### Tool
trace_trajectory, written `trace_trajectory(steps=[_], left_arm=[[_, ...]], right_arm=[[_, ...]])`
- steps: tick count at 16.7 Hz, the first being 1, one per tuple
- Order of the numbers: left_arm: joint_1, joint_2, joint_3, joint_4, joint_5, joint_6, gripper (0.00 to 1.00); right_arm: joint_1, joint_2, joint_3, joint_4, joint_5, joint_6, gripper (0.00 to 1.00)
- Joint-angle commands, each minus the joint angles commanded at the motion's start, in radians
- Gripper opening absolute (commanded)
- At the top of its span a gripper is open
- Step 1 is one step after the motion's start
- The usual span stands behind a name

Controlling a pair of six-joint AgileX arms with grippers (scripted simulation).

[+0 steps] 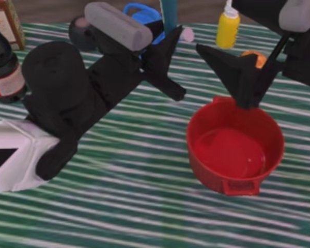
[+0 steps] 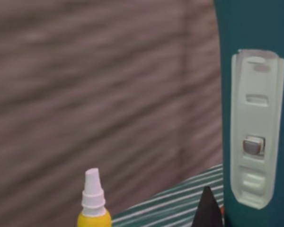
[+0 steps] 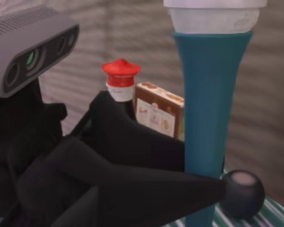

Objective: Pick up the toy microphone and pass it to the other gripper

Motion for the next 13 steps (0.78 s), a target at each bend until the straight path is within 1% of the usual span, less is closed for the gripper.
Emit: trace_trajectory(steps=[3,6,8,13], left_arm=[[0.0,0.0,0.0,0.0,0.0,0.0,0.0],[0.0,0.0,0.0,0.0,0.0,0.0,0.0],[0.0,0.0,0.0,0.0,0.0,0.0,0.0],[0.0,0.0,0.0,0.0,0.0,0.0,0.0]], right_arm=[[0.0,0.0,0.0,0.0,0.0,0.0,1.0],[0.005,0.013,0.012,0.002,0.008,0.001,1.0],[0.032,0.072,0.065,0.014,0.033,0.002,1.0],[0.121,0.301,0.246,0.05,0.125,0.004,1.0]])
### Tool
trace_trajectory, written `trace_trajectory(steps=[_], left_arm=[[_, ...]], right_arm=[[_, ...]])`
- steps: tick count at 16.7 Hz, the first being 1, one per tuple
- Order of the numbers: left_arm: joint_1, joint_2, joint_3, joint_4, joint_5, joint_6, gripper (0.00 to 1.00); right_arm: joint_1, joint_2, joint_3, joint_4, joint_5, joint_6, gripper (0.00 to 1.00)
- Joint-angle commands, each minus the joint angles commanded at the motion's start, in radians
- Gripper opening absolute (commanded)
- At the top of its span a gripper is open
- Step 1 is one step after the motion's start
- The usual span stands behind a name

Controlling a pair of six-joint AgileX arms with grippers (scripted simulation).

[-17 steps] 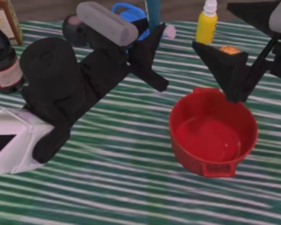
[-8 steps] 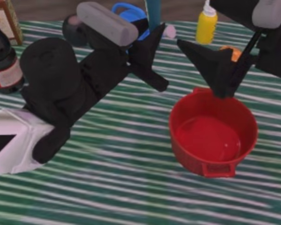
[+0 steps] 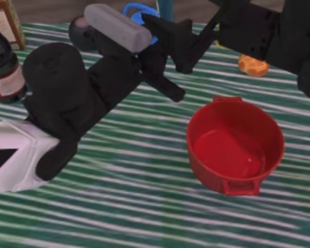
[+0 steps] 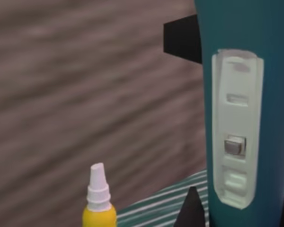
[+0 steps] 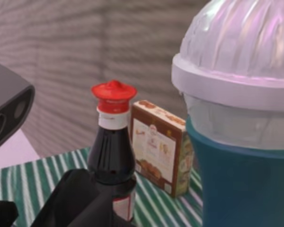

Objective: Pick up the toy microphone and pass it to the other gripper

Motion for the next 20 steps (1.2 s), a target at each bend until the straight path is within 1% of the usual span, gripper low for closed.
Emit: trace_trajectory(steps=[2,6,19,20], left_arm=[[0.0,0.0,0.0,0.0,0.0,0.0,0.0],[0.0,0.0,0.0,0.0,0.0,0.0,0.0],[0.0,0.0,0.0,0.0,0.0,0.0,0.0],[0.0,0.0,0.0,0.0,0.0,0.0,0.0]], right_arm=[[0.024,0.047,0.044,0.008,0.024,0.001,1.0],[0.028,0.055,0.052,0.009,0.029,0.001,1.0],[0.028,0.055,0.052,0.009,0.029,0.001,0.02],[0.028,0.055,0.052,0.009,0.029,0.001,0.0]])
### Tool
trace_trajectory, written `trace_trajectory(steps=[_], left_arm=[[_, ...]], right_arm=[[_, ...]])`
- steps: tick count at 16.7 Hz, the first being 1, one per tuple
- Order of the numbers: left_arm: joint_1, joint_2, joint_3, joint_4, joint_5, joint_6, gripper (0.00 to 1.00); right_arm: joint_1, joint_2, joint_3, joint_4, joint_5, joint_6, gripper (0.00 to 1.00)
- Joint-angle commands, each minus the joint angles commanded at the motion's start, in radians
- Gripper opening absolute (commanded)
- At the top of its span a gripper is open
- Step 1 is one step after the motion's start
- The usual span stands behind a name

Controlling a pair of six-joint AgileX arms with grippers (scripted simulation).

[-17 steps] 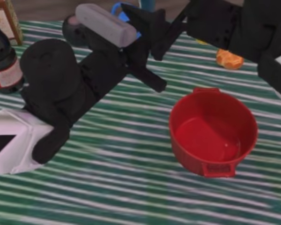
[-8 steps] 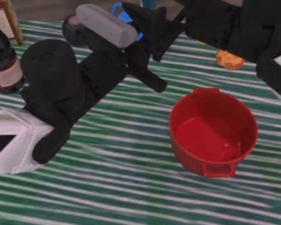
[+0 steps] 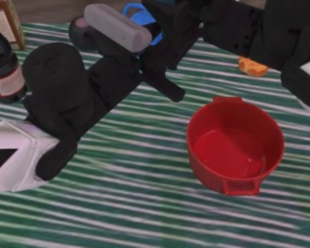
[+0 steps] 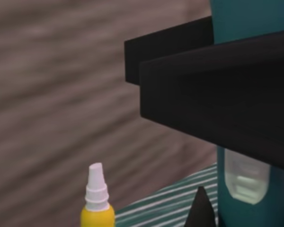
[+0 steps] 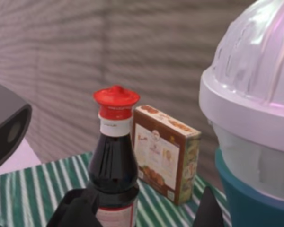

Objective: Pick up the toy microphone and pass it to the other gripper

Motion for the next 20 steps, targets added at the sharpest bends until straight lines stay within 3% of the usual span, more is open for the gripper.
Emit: trace_trajectory(steps=[8,20], left_arm=[[0.0,0.0,0.0,0.0,0.0,0.0,0.0],[0.0,0.0,0.0,0.0,0.0,0.0,0.9]], right_arm=[[0.0,0.0,0.0,0.0,0.0,0.0,0.0],[0.0,0.0,0.0,0.0,0.0,0.0,0.0]])
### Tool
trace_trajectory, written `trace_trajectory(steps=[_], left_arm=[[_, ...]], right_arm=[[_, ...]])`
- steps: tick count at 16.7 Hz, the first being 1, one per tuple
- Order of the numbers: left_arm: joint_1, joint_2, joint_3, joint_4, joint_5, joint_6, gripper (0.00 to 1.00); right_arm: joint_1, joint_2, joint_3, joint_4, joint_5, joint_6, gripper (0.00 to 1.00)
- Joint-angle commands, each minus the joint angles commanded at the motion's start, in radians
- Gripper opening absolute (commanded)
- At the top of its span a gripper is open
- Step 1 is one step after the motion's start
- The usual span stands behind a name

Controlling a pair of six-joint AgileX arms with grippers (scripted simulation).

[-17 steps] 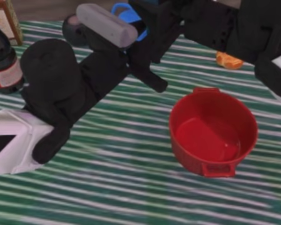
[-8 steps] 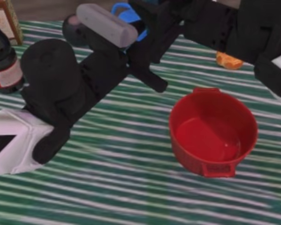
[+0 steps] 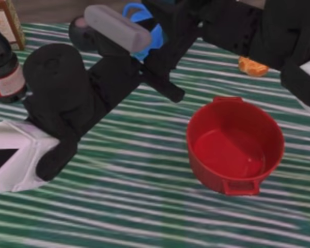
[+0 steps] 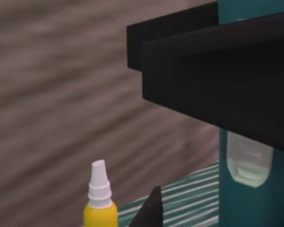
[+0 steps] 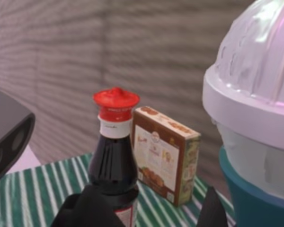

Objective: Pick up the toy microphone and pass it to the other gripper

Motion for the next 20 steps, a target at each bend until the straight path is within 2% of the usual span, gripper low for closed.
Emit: trace_trajectory(steps=[1,2,11,13,18,20], left_arm=[[0.0,0.0,0.0,0.0,0.0,0.0,0.98],[0.0,0.0,0.0,0.0,0.0,0.0,1.0],[0.006,0.007,-0.011,0.0,-0.003,0.004,1.0],[0.018,-0.031,-0.05,-0.004,0.003,0.004,1.0],[0.064,-0.225,-0.235,-0.009,0.031,0.0,1.0],[0.072,-0.256,-0.266,-0.008,0.039,-0.001,1.0]], right_arm=[[0.0,0.0,0.0,0.0,0.0,0.0,0.0],[0.0,0.0,0.0,0.0,0.0,0.0,0.0],[-0.004,-0.009,0.007,0.0,0.004,-0.001,0.0],[-0.023,-0.023,-0.008,0.0,-0.014,0.004,0.0],[-0.102,-0.09,-0.073,0.002,-0.105,0.002,0.0],[-0.119,-0.102,-0.087,0.002,-0.123,-0.003,0.0]])
